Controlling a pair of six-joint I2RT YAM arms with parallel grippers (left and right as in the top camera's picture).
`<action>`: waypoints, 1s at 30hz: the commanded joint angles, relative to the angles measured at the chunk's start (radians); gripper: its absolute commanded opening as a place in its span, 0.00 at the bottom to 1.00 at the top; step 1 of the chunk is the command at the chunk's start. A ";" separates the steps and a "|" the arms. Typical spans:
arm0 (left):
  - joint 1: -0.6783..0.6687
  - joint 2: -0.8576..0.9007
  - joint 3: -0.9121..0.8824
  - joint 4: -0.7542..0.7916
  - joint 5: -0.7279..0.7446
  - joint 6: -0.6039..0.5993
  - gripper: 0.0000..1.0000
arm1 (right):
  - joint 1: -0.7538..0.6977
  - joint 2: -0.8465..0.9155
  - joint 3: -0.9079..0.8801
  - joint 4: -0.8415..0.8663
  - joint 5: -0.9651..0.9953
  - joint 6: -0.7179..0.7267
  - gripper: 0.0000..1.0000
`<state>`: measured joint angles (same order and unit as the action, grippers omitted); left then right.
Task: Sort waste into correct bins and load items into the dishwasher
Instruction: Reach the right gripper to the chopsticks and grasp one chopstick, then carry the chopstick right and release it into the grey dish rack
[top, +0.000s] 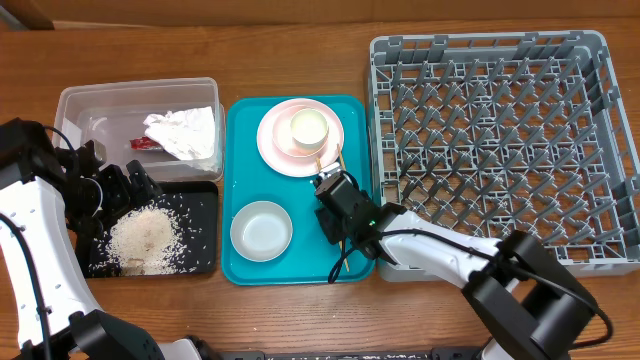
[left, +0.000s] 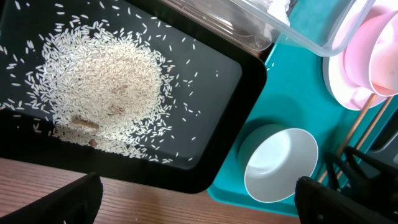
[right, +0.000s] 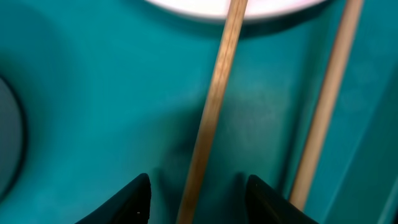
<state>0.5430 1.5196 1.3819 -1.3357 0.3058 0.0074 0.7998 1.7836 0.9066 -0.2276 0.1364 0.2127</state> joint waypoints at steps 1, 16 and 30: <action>-0.008 -0.005 0.020 0.002 -0.002 0.015 1.00 | -0.002 0.019 -0.009 0.001 -0.026 0.001 0.50; -0.008 -0.005 0.020 0.002 -0.002 0.015 1.00 | -0.002 -0.004 0.014 -0.025 -0.022 -0.006 0.08; -0.008 -0.005 0.020 0.002 -0.002 0.015 1.00 | -0.009 -0.371 0.051 -0.093 -0.008 0.004 0.04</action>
<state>0.5430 1.5196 1.3819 -1.3357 0.3058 0.0074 0.7990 1.5326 0.9188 -0.3267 0.1226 0.2096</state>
